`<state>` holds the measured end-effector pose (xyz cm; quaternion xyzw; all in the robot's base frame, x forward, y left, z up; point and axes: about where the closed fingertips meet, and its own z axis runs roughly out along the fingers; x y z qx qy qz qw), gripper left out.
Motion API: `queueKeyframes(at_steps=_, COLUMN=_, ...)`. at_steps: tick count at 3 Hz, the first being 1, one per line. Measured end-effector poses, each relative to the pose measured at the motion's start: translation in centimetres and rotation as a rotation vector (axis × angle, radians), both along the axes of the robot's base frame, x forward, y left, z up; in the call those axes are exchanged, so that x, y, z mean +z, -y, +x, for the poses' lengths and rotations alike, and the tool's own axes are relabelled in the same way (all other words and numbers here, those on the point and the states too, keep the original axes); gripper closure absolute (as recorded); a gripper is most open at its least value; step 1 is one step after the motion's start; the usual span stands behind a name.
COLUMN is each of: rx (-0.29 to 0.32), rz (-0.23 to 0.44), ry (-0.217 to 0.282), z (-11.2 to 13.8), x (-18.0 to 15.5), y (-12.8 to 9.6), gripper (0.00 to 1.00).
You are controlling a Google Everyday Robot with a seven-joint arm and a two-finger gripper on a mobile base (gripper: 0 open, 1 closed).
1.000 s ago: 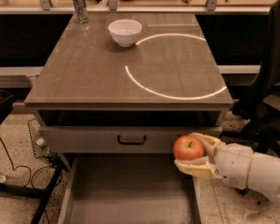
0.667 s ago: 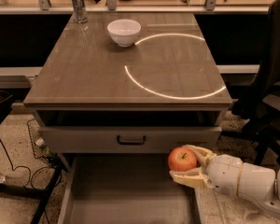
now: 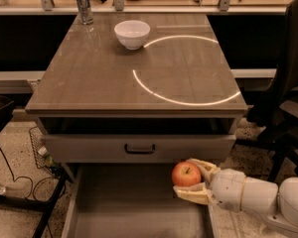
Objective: Place apple into middle drawer
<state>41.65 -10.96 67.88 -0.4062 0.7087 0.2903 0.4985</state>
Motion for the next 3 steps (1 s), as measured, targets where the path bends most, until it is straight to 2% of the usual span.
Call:
queueKeyframes(at_steps=1, rx=0.051, rz=0.015, ry=0.015, z=0.4, x=-4.5, y=-2.5, gripper=1.00)
queueKeyframes(at_steps=3, rx=0.139, rz=-0.003, ry=0.045, z=2.1, x=-12.6, y=-6.9, gripper=1.00)
